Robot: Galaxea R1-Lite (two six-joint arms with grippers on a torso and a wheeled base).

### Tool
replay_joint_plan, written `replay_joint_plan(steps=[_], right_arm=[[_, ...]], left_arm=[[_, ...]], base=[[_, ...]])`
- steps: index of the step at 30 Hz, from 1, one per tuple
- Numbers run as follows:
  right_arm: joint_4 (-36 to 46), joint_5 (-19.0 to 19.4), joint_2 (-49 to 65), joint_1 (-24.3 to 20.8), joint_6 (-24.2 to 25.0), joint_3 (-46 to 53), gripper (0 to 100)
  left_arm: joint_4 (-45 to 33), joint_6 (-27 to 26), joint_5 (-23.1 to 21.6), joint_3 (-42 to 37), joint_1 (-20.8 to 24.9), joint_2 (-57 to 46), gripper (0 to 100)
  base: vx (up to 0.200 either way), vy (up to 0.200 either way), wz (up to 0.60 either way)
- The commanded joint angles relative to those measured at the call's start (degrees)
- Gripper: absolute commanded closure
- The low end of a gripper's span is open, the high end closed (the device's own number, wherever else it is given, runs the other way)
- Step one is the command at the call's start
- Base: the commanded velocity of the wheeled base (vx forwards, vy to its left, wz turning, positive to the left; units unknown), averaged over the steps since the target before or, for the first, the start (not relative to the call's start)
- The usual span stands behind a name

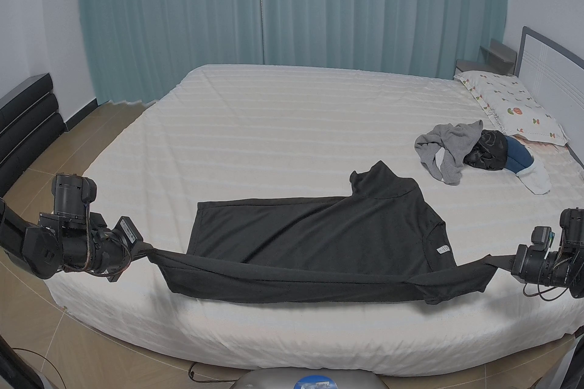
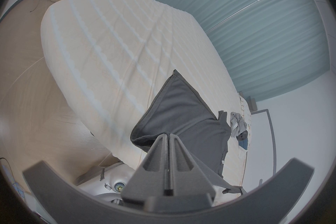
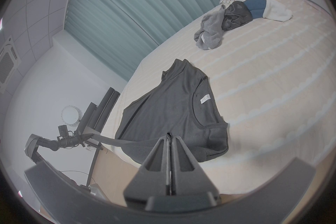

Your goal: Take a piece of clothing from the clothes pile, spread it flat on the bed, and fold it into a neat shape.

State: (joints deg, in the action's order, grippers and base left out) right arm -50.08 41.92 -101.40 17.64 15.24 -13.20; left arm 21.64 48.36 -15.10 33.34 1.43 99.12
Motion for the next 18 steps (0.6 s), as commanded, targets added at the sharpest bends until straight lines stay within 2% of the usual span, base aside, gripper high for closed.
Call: replay_joint_plan(steps=[1,8,13,18], right_arm=[[-0.02,0.00,0.94,0.38,-0.12,1.25,100],[-0.02,0.00,1.03,1.17,-3.46,4.15,100],[0.16,0.00,2.08,1.96,-3.72,4.59,100],[0.07,-0.18,-2.05,1.34,-3.72,3.45,100]], left_arm=[[-4.24,-0.81,-0.01,0.67,0.86,0.11,100],[-8.02,-2.22,0.07,0.76,1.74,0.02,100],[-10.39,-3.01,0.07,2.08,1.65,0.63,100],[-10.56,-2.83,0.16,4.72,1.74,5.38,100]], base=[[0.000,0.000,0.00],[0.000,0.000,0.00],[0.000,0.000,0.00],[0.000,0.000,0.00]])
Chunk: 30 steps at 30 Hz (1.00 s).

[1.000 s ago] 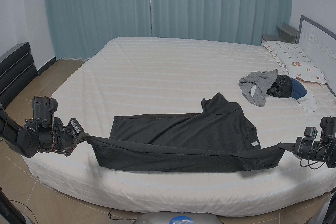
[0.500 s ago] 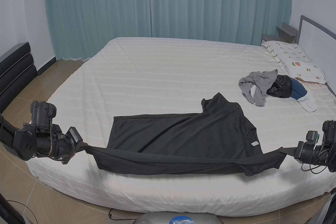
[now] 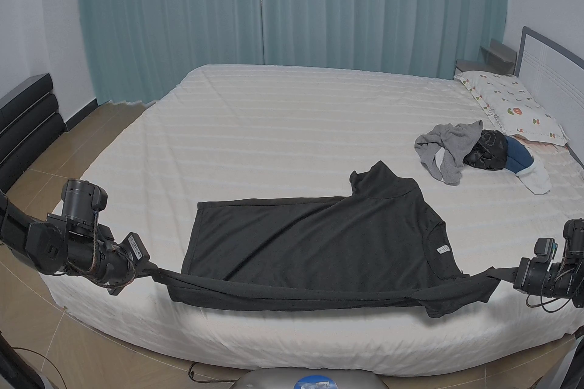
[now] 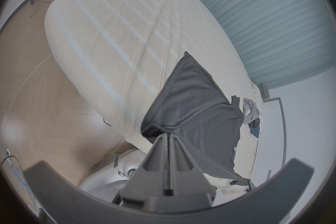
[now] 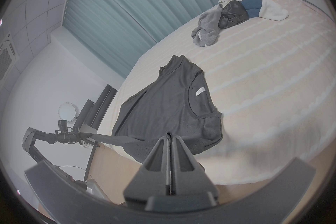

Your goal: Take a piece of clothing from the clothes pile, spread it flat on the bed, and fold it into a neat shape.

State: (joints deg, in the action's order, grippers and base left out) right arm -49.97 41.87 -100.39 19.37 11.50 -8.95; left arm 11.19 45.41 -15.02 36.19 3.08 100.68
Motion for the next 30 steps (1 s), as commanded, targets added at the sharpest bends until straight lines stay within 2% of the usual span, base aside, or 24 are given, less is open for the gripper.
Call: replay_joint_plan(steps=[1,4,7,13,15,23,27,30], right_arm=[[-0.04,-0.65,-4.82,-1.09,0.02,-2.21,100],[-0.04,-1.18,-7.01,-2.32,0.19,-4.06,100],[-0.04,-4.78,-10.62,-4.78,0.28,-8.45,100],[0.66,-6.72,-13.69,-7.33,0.46,-12.85,100],[3.21,-8.12,-15.27,-8.03,0.55,-16.10,100],[8.92,-8.39,-17.12,-8.12,0.72,-23.22,100],[9.10,-8.30,-16.94,-8.12,0.72,-23.57,100],[9.19,-8.30,-16.68,-8.12,0.72,-23.84,100]], left_arm=[[-0.20,0.21,0.34,3.18,-0.01,5.93,100],[-0.56,0.29,0.60,5.03,-0.01,8.13,100],[-2.75,0.38,0.78,9.16,-0.10,10.94,100],[-4.25,0.38,0.96,13.73,-0.10,13.75,100],[-5.57,0.38,1.66,15.75,0.08,15.60,100],[-5.83,0.38,3.86,19.27,0.08,19.82,100],[-5.92,0.38,4.03,18.91,0.08,19.20,100],[-9.08,-0.06,4.21,18.47,-0.18,14.81,100]], base=[[0.000,0.000,0.00],[0.000,0.000,0.00],[0.000,0.000,0.00],[0.000,0.000,0.00],[0.000,0.000,0.00],[0.000,0.000,0.00],[0.000,0.000,0.00],[0.000,0.000,0.00]])
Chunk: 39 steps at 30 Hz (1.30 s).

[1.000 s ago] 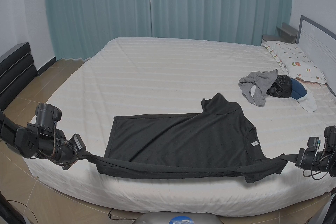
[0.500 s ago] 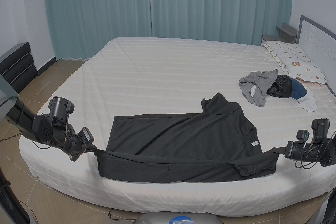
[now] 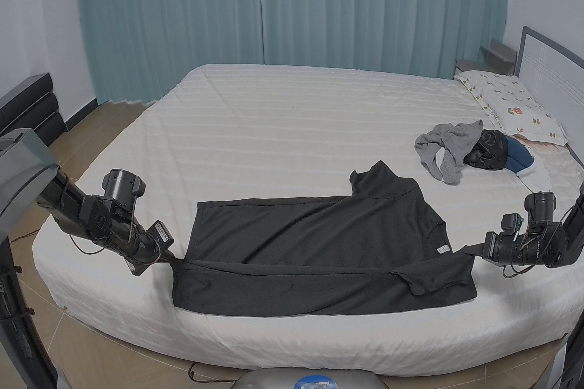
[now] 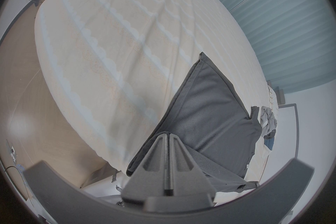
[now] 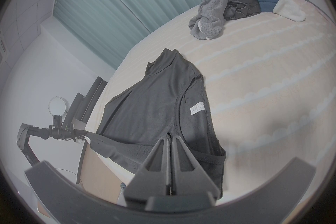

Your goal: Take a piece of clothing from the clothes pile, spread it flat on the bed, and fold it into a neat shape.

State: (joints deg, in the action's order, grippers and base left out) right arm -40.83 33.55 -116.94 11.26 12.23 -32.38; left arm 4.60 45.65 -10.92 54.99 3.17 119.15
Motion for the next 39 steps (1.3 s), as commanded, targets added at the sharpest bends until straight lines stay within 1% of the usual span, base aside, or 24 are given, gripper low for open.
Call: replay_joint_plan(steps=[1,4,9,15,20,25,27,30,36,39], right_arm=[[0.05,0.03,-0.13,-0.01,-0.01,-0.40,100],[-0.04,0.03,-0.30,-0.01,-0.01,-0.58,100],[-0.13,0.03,-0.57,-0.10,-0.01,-0.67,100],[-0.04,0.03,-1.36,-0.01,0.08,-1.37,100],[-0.04,0.03,-1.44,-0.01,0.08,-1.37,100],[0.05,0.03,-1.44,-0.01,0.08,-2.07,100],[0.05,-0.06,-1.53,-0.01,0.08,-2.43,100],[0.13,-0.15,-1.88,-0.01,0.08,-2.60,100],[0.13,-1.20,-4.08,-0.81,0.08,-4.80,100],[0.22,-2.70,-5.93,-1.51,0.08,-6.21,100]], left_arm=[[-3.89,-0.48,0.11,-0.24,-0.27,-4.81,100],[-6.88,-1.62,0.11,-0.32,-0.09,-7.79,100],[-8.90,-2.50,0.20,-0.06,-0.01,-10.96,100],[-11.28,-2.50,0.29,0.56,1.05,-12.01,100],[-11.45,-2.50,0.29,0.56,1.31,-12.10,100],[-11.19,-2.50,0.20,0.73,1.40,-10.78,100],[-11.01,-2.41,0.29,1.79,1.40,-7.71,100],[-10.84,-2.32,0.29,2.58,1.40,-5.68,100],[-10.75,-2.15,0.38,6.18,1.40,0.29,100],[-10.75,-2.06,0.38,8.38,1.31,2.93,100]], base=[[0.000,0.000,0.00],[0.000,0.000,0.00],[0.000,0.000,0.00],[0.000,0.000,0.00],[0.000,0.000,0.00],[0.000,0.000,0.00],[0.000,0.000,0.00],[0.000,0.000,0.00],[0.000,0.000,0.00],[0.000,0.000,0.00]])
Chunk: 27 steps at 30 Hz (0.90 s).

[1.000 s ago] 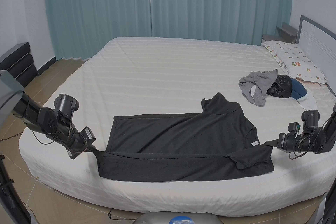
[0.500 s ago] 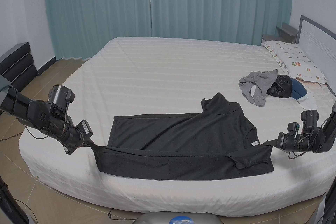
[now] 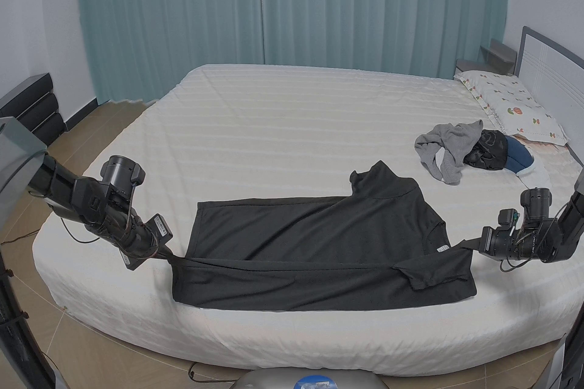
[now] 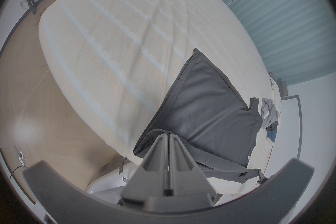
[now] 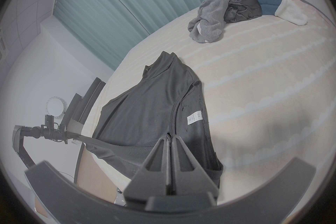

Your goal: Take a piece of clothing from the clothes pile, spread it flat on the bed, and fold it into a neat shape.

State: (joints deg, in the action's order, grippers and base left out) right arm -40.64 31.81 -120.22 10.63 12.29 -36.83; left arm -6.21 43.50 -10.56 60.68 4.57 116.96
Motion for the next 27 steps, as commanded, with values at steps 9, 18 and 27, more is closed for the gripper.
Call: replay_joint_plan(steps=[9,18,27], right_arm=[[0.04,-2.45,-5.46,-2.90,1.60,-5.18,100],[0.04,-3.86,-8.18,-3.69,3.71,-8.00,100],[-0.23,-3.59,-8.10,-3.77,5.73,-8.17,0]], left_arm=[[0.05,0.19,0.36,6.02,-0.44,9.25,100],[0.14,0.45,2.82,7.96,-0.09,11.54,100],[0.49,3.44,2.03,9.63,-0.09,11.54,0]], base=[[0.000,0.000,0.00],[0.000,0.000,0.00],[0.000,0.000,0.00]])
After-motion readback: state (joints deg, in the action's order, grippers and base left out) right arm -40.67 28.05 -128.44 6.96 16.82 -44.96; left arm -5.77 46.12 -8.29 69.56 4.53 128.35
